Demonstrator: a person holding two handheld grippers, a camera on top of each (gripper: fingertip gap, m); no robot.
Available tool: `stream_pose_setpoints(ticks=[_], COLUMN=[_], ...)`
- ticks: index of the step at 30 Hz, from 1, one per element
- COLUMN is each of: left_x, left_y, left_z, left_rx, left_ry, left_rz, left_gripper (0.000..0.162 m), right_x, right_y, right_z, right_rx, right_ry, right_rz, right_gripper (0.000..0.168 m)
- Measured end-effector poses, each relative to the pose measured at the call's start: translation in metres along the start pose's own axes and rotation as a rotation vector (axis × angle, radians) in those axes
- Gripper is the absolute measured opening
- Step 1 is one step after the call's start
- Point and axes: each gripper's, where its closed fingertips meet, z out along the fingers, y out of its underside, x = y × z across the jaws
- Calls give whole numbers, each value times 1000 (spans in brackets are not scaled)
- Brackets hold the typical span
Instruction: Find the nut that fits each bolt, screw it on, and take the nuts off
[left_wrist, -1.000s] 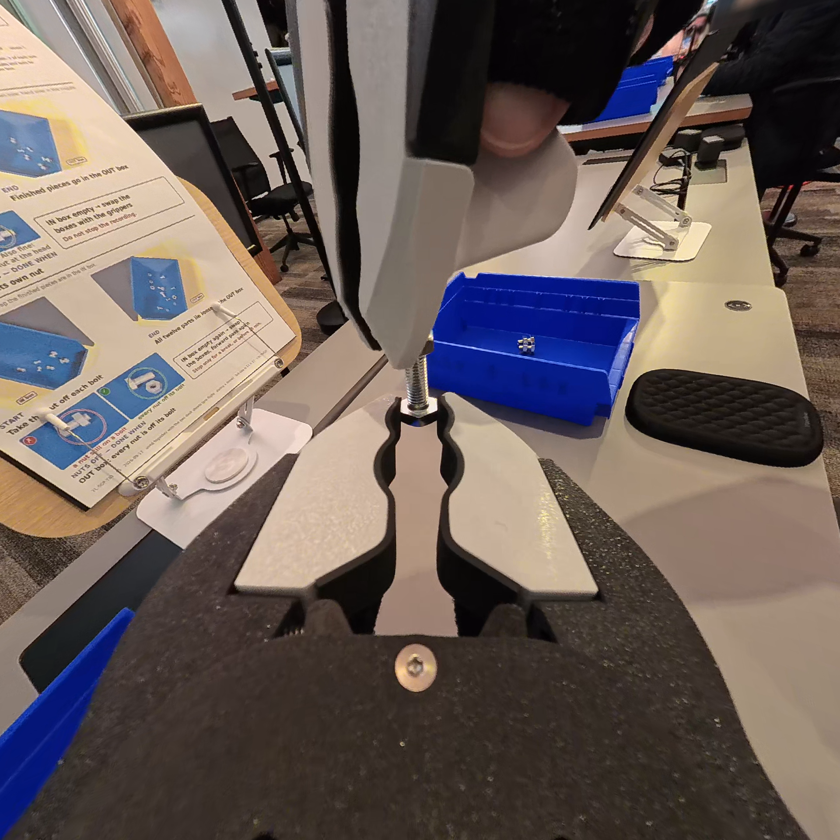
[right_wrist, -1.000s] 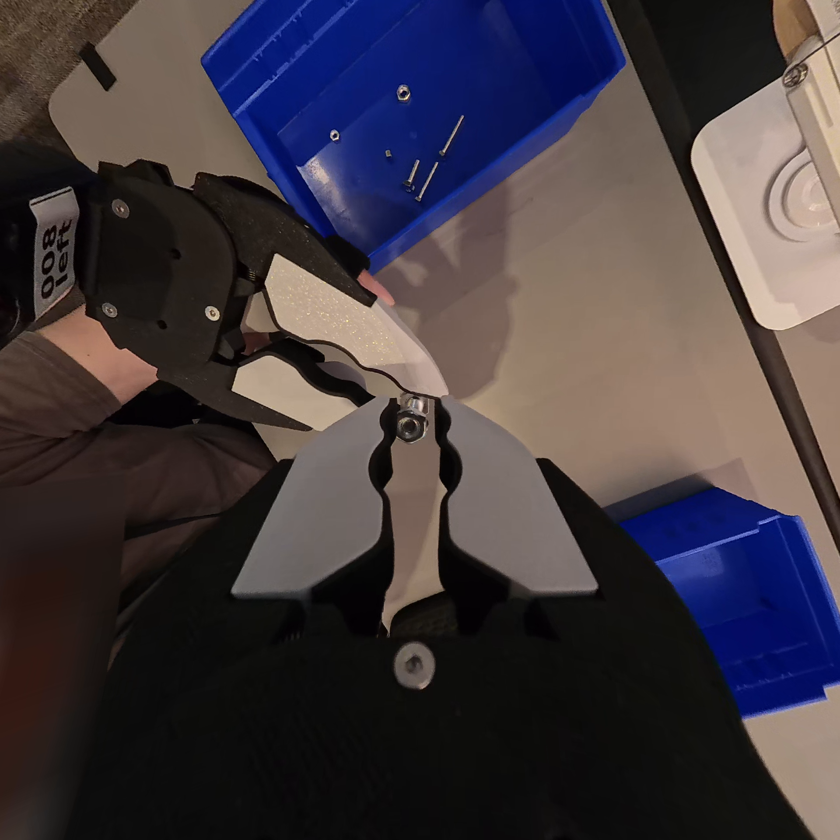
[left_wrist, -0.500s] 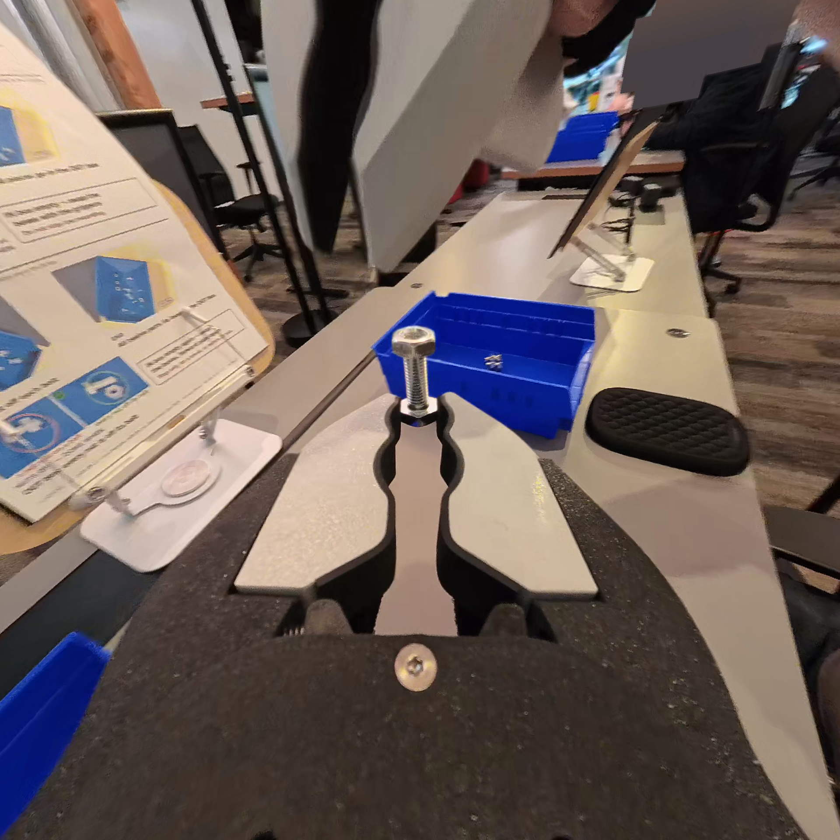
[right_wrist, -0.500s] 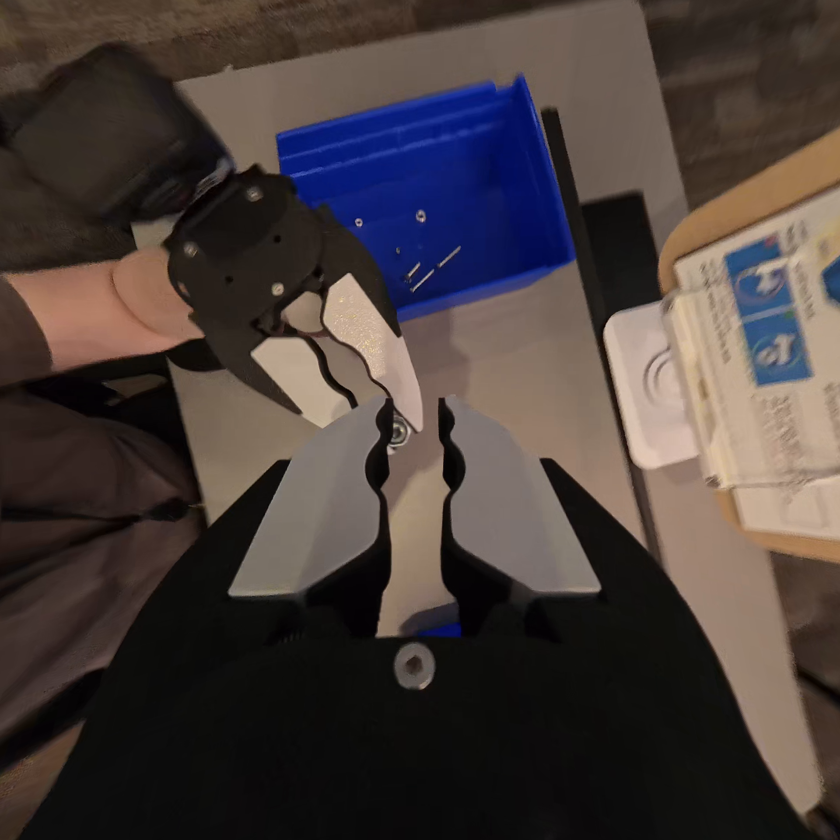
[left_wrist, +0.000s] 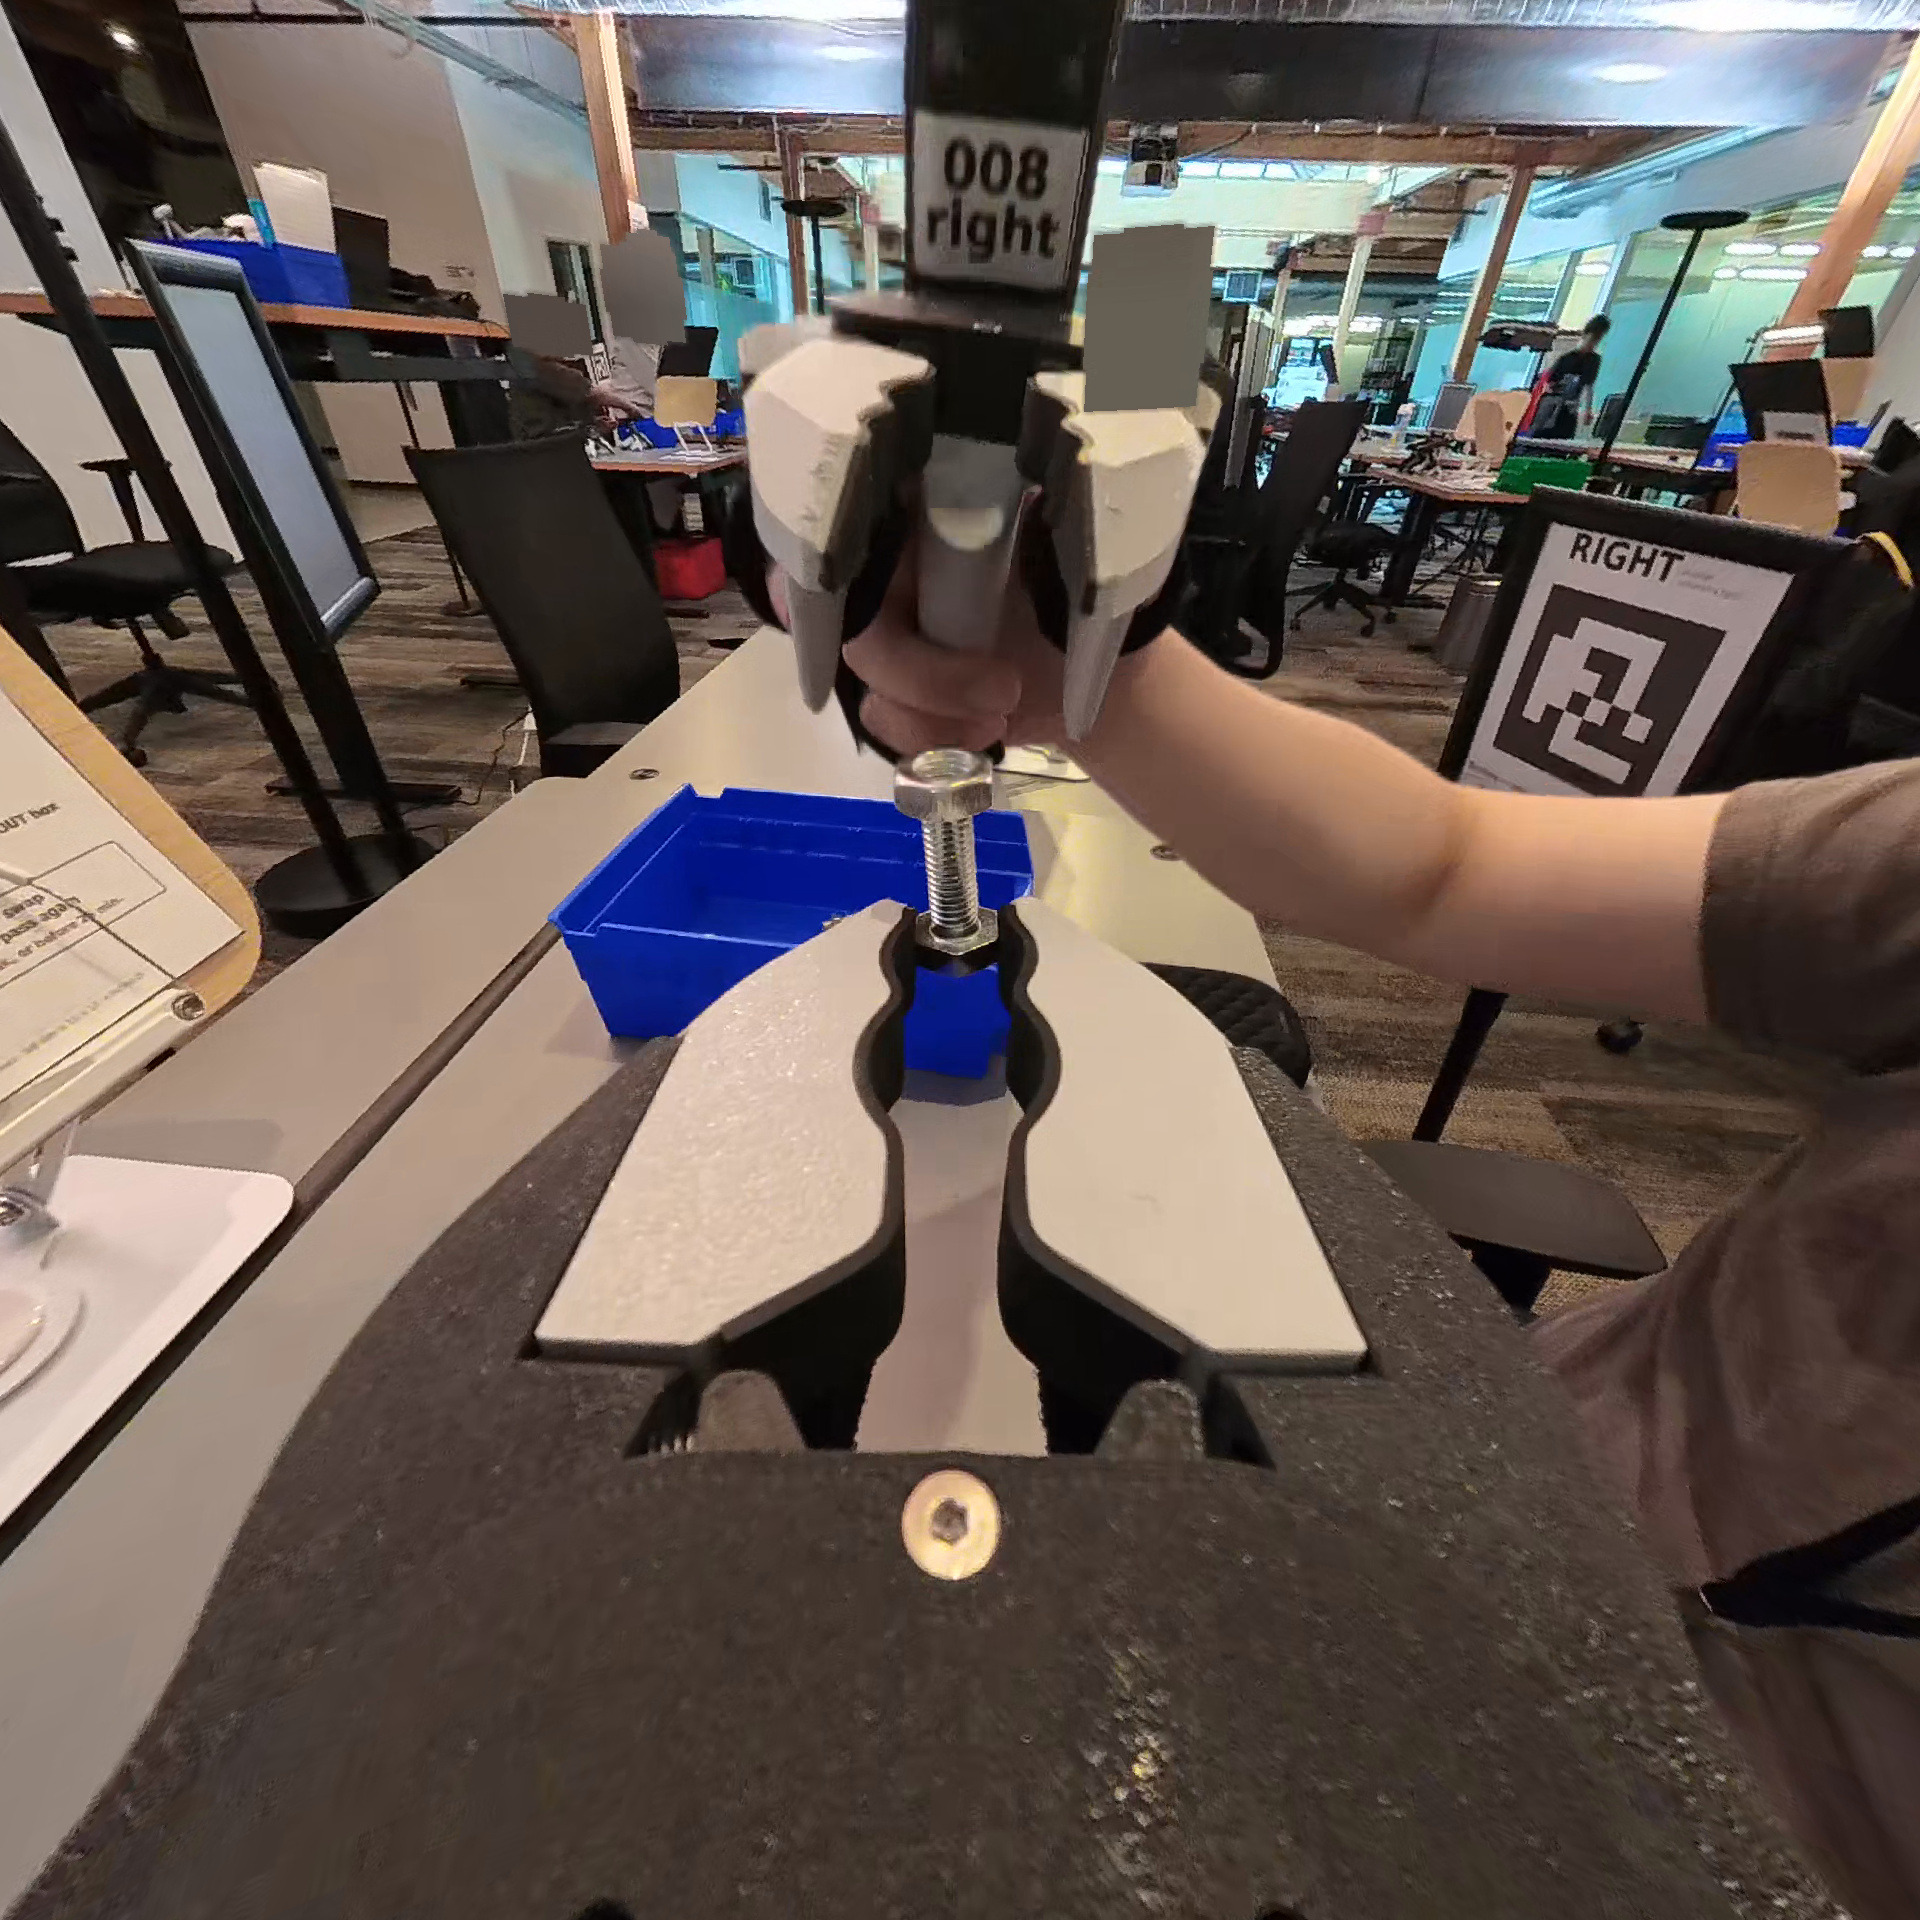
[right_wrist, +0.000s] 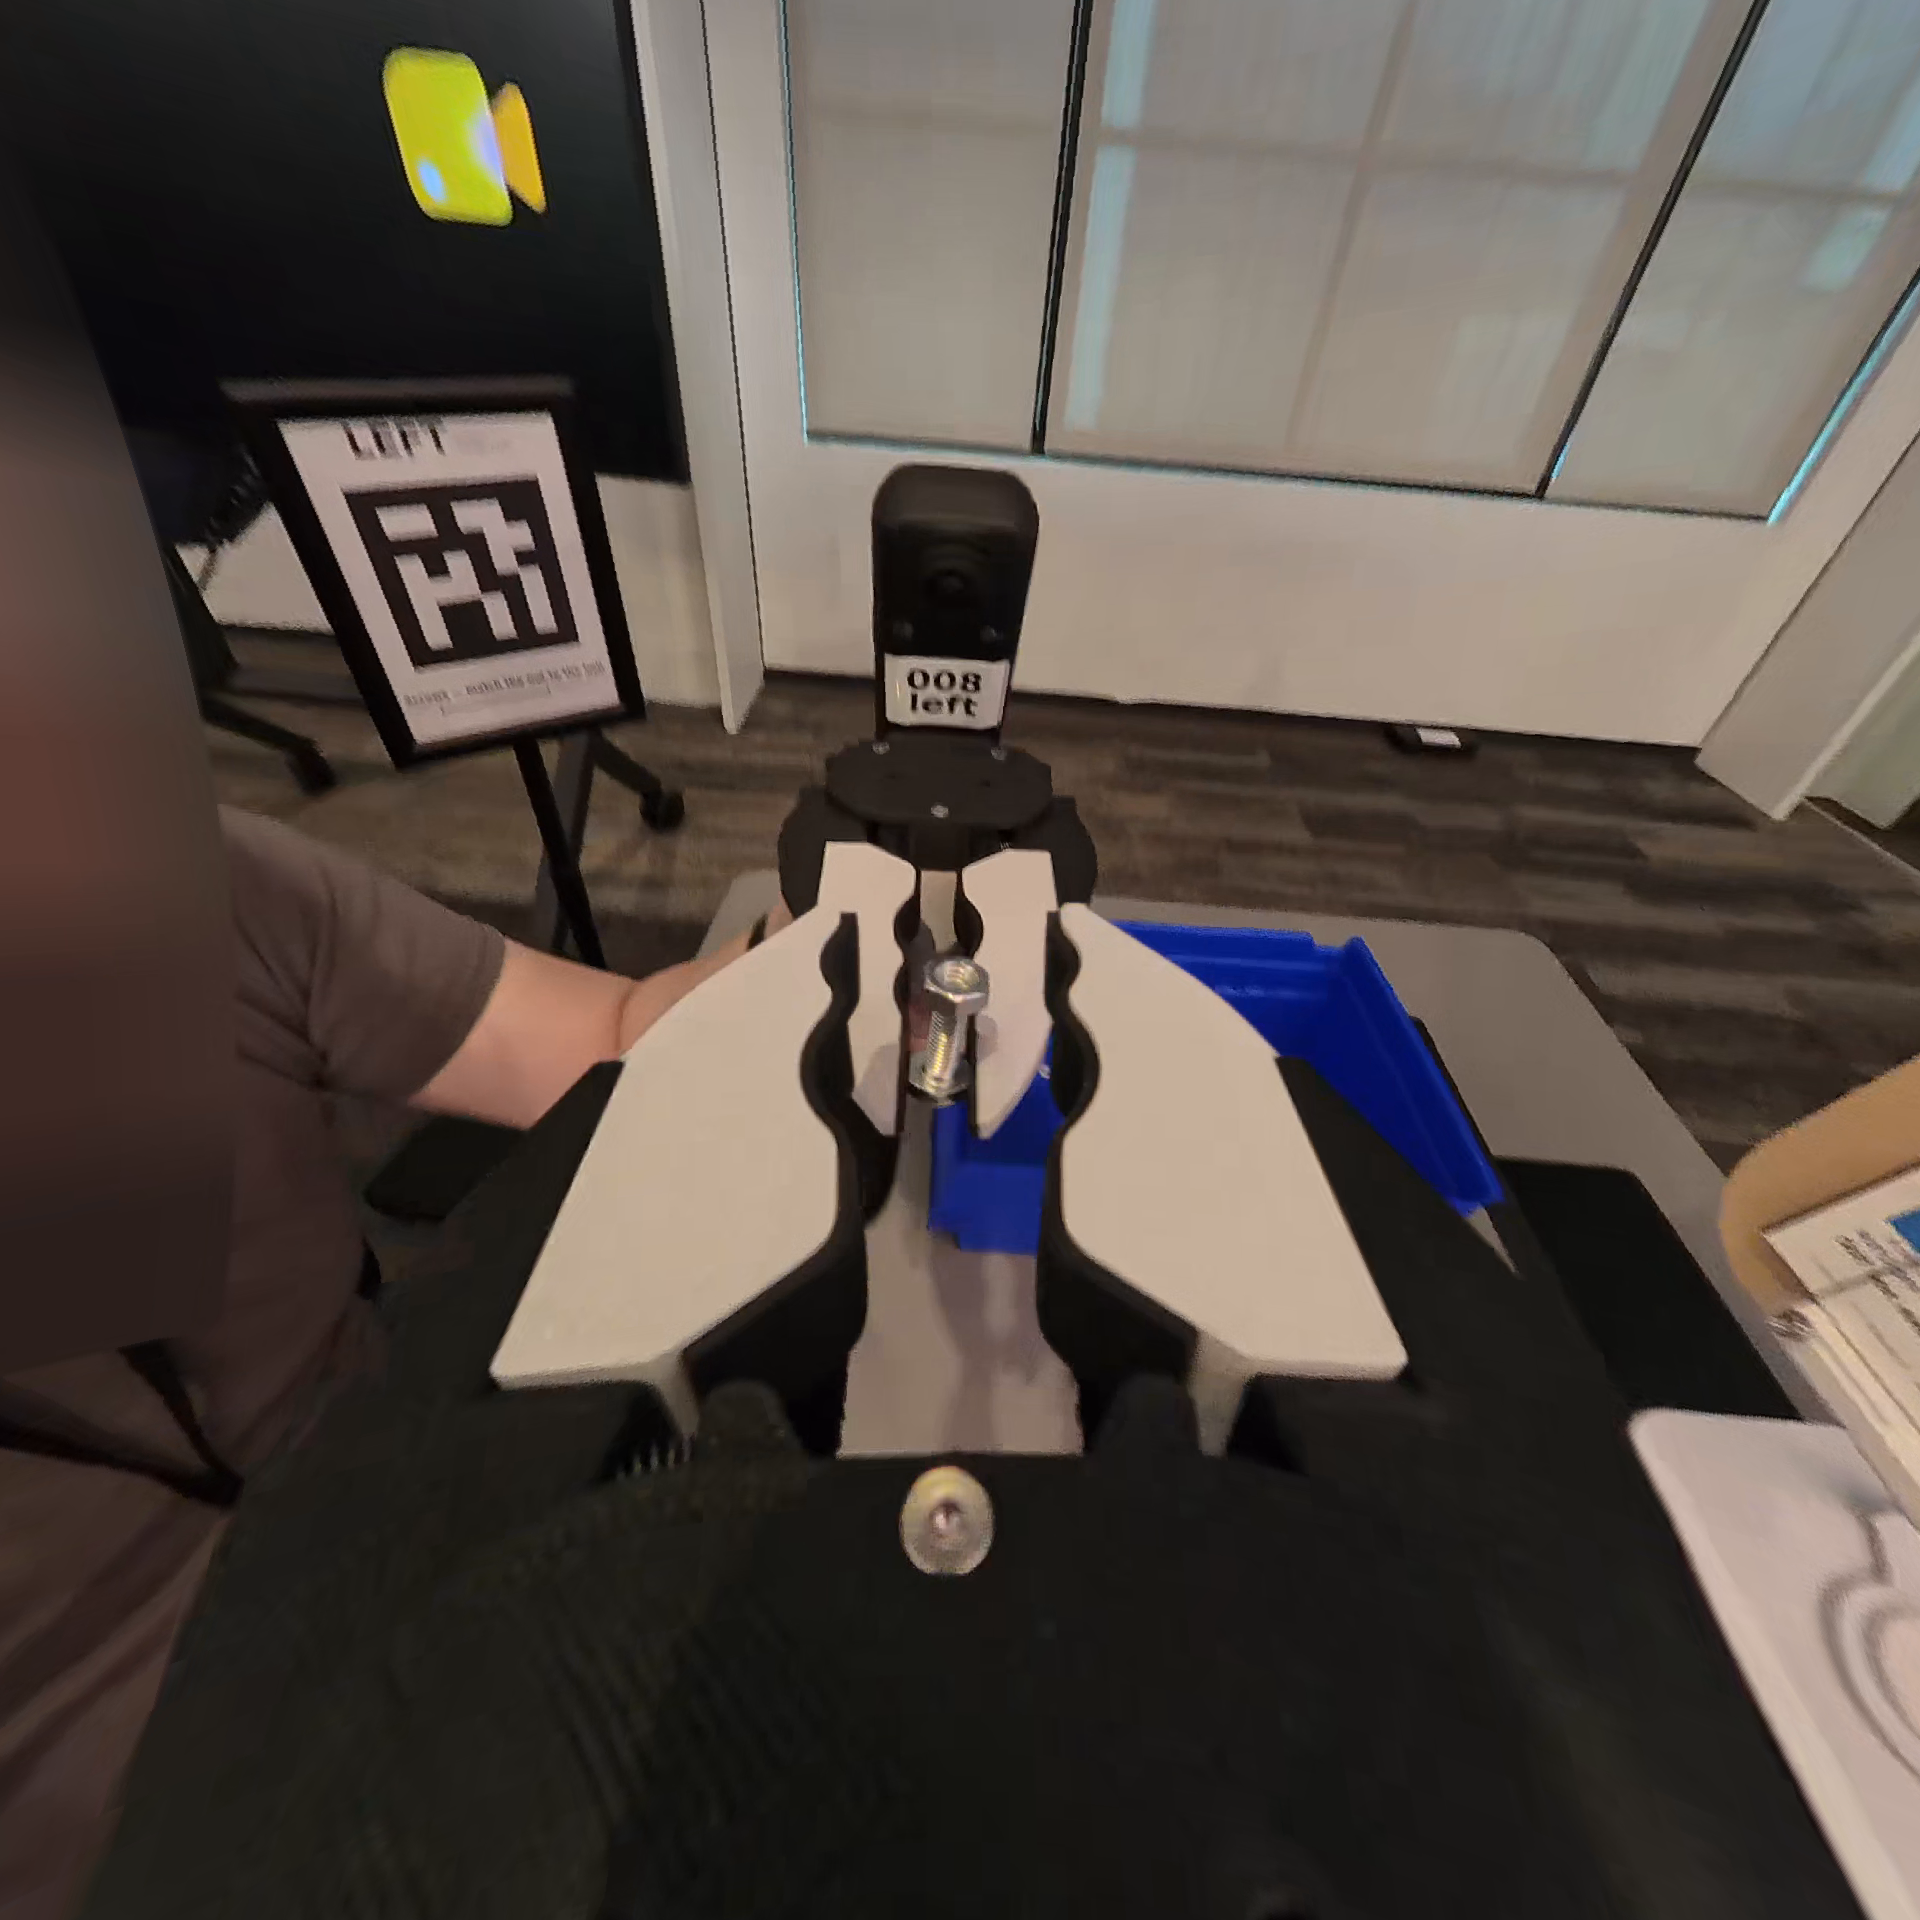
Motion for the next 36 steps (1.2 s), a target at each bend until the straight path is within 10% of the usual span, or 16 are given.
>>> stream_pose_setpoints(ticks=[12, 24, 36], left_x=[16, 53, 98], left_y=[-2, 13, 3], left_z=[1, 12, 1], left_rx=[0, -69, 9], left_ry=[70, 281, 559], left_rz=[32, 87, 79], left_gripper=[14, 14, 14], right_x=[-12, -49, -89], right_y=[7, 23, 7], right_z=[2, -12, -10], right_rx=[69, -440, -224], right_ry=[-77, -332, -570], right_rz=[81, -195, -196], right_gripper=[34, 26, 26])
